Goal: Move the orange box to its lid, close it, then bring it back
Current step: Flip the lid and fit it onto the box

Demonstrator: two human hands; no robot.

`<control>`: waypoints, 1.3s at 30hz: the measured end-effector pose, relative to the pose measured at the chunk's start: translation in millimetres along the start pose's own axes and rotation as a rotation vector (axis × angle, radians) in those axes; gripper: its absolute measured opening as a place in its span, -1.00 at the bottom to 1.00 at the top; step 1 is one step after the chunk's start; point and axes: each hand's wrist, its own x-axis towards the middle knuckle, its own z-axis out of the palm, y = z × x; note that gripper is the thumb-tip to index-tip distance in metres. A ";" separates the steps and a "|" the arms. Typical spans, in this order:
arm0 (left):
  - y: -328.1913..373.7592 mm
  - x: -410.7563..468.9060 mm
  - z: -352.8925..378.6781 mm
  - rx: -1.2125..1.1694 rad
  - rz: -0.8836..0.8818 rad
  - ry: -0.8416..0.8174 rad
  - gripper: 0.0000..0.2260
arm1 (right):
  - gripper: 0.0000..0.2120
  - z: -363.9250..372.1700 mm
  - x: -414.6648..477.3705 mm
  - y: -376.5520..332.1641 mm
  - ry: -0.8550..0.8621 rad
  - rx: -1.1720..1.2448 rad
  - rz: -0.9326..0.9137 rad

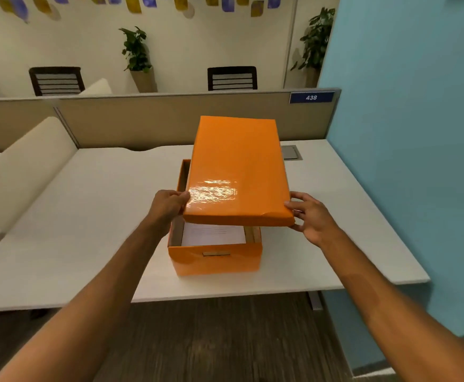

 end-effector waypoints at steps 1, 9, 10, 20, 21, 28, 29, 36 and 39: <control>-6.4 -0.9 -5.4 0.012 -0.012 0.029 -0.71 | -0.56 7.4 0.8 3.5 -0.006 -0.026 0.011; -52.3 -6.9 -22.8 0.046 -0.103 0.105 -0.71 | -0.51 44.4 10.8 28.7 -0.001 -0.174 0.090; -56.3 -7.2 -23.2 0.053 -0.105 0.112 -0.71 | -0.51 46.4 10.4 31.5 -0.002 -0.181 0.112; -78.0 -12.7 -18.4 0.116 -0.079 0.133 -0.71 | -0.59 44.9 6.4 53.0 -0.010 -0.247 0.199; -78.6 -12.6 -18.8 0.127 -0.076 0.130 -0.70 | -0.59 45.4 6.8 53.7 -0.010 -0.256 0.200; -85.2 -8.8 -19.3 0.176 -0.084 0.120 -0.70 | -0.58 50.5 11.6 57.2 -0.004 -0.294 0.200; -86.2 -8.0 -19.1 0.178 -0.083 0.116 -0.68 | -0.57 51.0 12.2 58.4 -0.004 -0.302 0.197; -99.5 -4.5 -13.1 0.233 -0.065 0.074 -0.64 | -0.56 52.2 17.7 72.3 0.018 -0.332 0.200; -104.9 -3.2 -11.3 0.216 -0.073 0.079 -0.63 | -0.51 50.7 18.5 76.6 0.012 -0.343 0.202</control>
